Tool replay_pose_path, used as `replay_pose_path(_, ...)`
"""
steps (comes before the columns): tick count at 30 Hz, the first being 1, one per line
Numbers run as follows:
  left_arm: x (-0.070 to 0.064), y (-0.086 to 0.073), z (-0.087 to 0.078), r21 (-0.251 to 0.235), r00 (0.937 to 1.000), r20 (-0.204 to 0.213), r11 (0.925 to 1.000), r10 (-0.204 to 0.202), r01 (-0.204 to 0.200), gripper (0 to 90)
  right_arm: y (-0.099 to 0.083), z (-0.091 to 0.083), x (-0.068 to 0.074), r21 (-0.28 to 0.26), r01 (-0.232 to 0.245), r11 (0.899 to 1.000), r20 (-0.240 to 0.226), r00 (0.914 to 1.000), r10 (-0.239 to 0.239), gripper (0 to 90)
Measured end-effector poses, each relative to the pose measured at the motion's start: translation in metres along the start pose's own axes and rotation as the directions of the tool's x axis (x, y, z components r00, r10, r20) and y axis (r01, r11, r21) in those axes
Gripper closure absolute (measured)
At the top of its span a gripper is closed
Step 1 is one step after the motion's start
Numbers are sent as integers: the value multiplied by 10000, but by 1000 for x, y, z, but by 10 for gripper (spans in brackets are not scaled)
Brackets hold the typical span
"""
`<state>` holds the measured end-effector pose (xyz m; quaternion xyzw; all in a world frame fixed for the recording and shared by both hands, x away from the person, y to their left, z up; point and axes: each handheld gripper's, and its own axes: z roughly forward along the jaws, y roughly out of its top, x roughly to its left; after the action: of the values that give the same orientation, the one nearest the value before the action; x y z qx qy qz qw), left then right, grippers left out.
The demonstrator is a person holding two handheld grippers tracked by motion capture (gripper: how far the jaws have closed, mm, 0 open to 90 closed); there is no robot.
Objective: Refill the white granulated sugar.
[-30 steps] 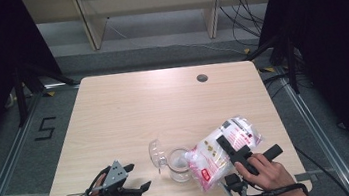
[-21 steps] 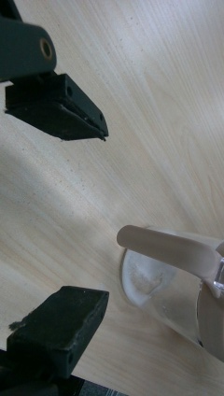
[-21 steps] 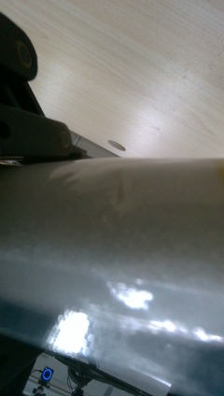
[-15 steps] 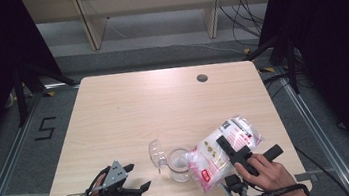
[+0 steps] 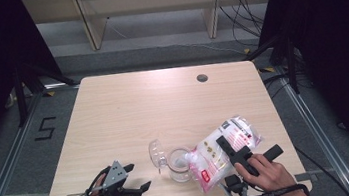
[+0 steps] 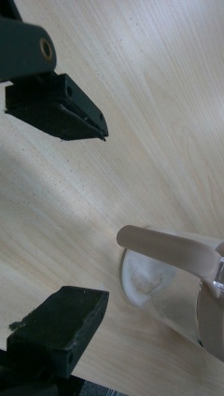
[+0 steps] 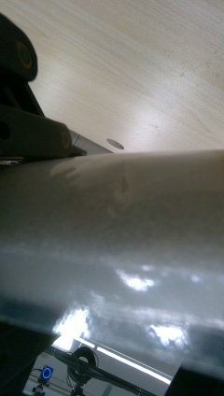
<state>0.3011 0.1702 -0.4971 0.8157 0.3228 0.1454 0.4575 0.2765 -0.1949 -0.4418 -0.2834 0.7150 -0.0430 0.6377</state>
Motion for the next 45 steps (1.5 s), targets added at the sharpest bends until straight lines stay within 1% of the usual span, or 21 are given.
replay_pose_path(5,-1,0,0,-58,10000,44,9999,-87,87,175,0,0,1,0,-98,10000,-49,9999,98,587)
replay_pose_path(6,0,0,0,-28,10000,13,10000,-51,51,175,-1,1,-1,-147,264,9995,85,9996,-263,588)
replay_pose_path(16,0,0,0,-31,10000,30,10000,-31,31,175,-2,2,0,-134,178,9998,-15,9998,-178,593)
replay_pose_path(17,0,0,0,1,10000,12,10000,-23,23,175,-1,2,2,-9,-205,9998,-62,9998,205,594)
replay_pose_path(20,-1,0,0,-72,10000,44,10000,-12,12,175,-2,2,1,-81,-150,9999,-76,9999,149,595)
replay_pose_path(21,-1,0,0,-66,10000,45,10000,-21,21,175,-2,2,3,33,-339,9994,-150,9993,339,595)
replay_pose_path(22,-1,0,0,-60,10000,45,10000,-36,36,175,-2,2,3,32,-321,9995,-139,9994,322,596)
replay_pose_path(23,-1,0,0,-53,10000,42,10000,-27,27,175,-3,3,0,-117,142,9998,-80,9999,-143,597)
replay_pose_path(24,-1,0,0,-53,10000,47,10000,-51,51,175,-3,3,1,-98,99,9999,-100,9999,-100,597)
replay_pose_path(25,-1,0,0,-46,10000,50,10000,-47,47,175,-2,3,3,10,-251,9997,-123,9996,251,598)
replay_pose_path(26,-1,0,0,-51,10000,50,10000,-54,54,175,-2,3,4,80,-370,9993,-150,9992,372,599)
replay_pose_path(31,-1,0,1,-132,9999,53,9999,-102,103,175,-2,3,4,73,-283,9996,-143,9995,284,600)
replay_pose_path(32,-1,0,1,-72,10000,49,10000,-32,33,175,-3,4,1,-80,181,9998,-59,9998,-182,600)
replay_pose_path(34,-1,0,1,-119,9999,59,9999,-87,88,175,-2,3,1,-85,251,9996,21,9997,-251,601)
replay_pose_path(36,0,0,0,-34,10000,55,10000,-6,6,175,-2,2,3,-38,-85,10000,8,10000,85,601)
replay_pose_path(37,-1,0,1,-79,9999,11,9999,-119,120,175,-2,1,3,16,-150,9999,2,9999,150,601)
replay_pose_path(39,-1,0,1,-167,9999,79,9998,-92,93,175,-2,1,1,-3,-65,10000,17,10000,65,602)
replay_pose_path(40,-2,0,1,-135,9999,56,9998,-150,151,175,-3,1,0,-47,136,9999,60,9999,-135,602)
replay_pose_path(41,-1,0,0,-61,10000,51,10000,-10,10,175,-3,1,0,-92,184,9998,98,9998,-183,602)
replay_pose_path(43,-1,0,0,-69,10000,41,10000,-41,41,175,-3,1,-1,-117,193,9997,133,9997,-192,602)
replay_pose_path(45,-1,0,0,-61,9999,50,9999,-87,88,175,-2,0,0,-25,-144,9999,74,9999,144,602)
